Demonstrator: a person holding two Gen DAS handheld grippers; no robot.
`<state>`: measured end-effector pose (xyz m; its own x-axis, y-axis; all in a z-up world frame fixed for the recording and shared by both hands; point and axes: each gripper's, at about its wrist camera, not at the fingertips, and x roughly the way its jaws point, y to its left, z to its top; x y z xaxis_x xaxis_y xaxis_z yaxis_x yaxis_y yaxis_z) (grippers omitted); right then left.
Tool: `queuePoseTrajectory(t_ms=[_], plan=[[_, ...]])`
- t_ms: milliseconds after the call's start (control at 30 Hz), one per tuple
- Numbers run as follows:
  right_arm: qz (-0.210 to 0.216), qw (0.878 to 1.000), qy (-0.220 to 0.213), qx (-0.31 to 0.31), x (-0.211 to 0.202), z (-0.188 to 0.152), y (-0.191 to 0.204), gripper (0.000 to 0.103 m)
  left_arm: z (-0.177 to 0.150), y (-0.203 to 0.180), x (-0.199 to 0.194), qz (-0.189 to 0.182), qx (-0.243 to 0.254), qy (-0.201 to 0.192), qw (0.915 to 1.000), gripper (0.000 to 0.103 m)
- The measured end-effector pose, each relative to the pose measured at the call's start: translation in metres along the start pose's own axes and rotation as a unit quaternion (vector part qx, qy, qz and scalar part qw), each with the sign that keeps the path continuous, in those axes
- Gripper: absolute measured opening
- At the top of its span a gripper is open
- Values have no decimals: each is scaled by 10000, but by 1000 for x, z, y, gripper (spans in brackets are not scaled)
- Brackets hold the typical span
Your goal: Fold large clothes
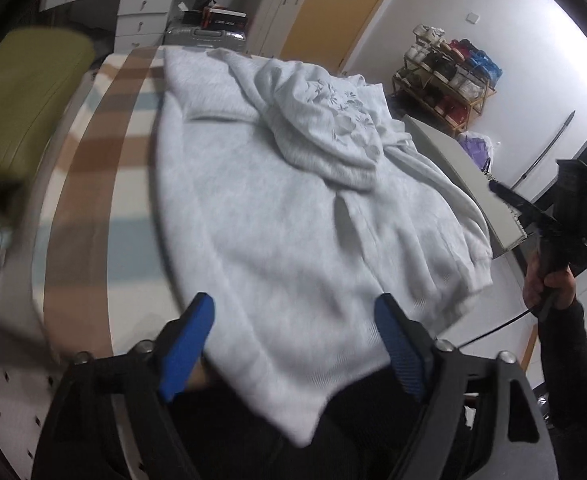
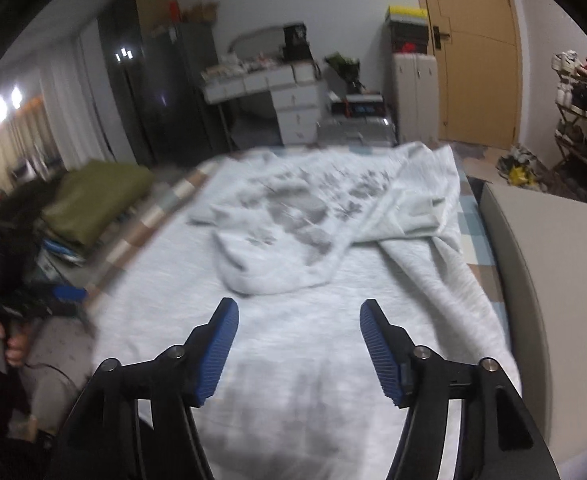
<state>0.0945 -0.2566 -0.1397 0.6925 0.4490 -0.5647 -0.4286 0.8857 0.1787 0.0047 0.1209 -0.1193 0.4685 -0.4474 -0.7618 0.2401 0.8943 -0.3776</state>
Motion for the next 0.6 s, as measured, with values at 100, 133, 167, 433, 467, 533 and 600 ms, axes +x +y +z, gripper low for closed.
queuePoseTrajectory(t_ms=[100,133,167,433,467,533,600], plan=[[44,9977,-676,-25,-18,-25,10,94,-26,3,-5,-184,-368,27,9991,81],[91,9955,-942,-20,-25,-28,12,98,-34,4,-5,-198,-504,49,9985,81],[153,9923,-1227,8,-32,-33,16,103,-40,4,-4,-190,-620,40,9979,81],[-96,9744,-2231,-268,-12,-81,46,103,-59,-13,-1,626,-435,-257,9968,81],[-110,9737,-2268,-179,-2,-84,44,103,-58,-15,2,716,-373,-260,9964,81],[-69,9753,-2206,-14,15,-82,41,103,-60,-19,7,865,-250,-241,9956,81],[-40,9779,-2084,170,20,-85,38,103,-60,-22,12,960,-105,-215,9951,81]])
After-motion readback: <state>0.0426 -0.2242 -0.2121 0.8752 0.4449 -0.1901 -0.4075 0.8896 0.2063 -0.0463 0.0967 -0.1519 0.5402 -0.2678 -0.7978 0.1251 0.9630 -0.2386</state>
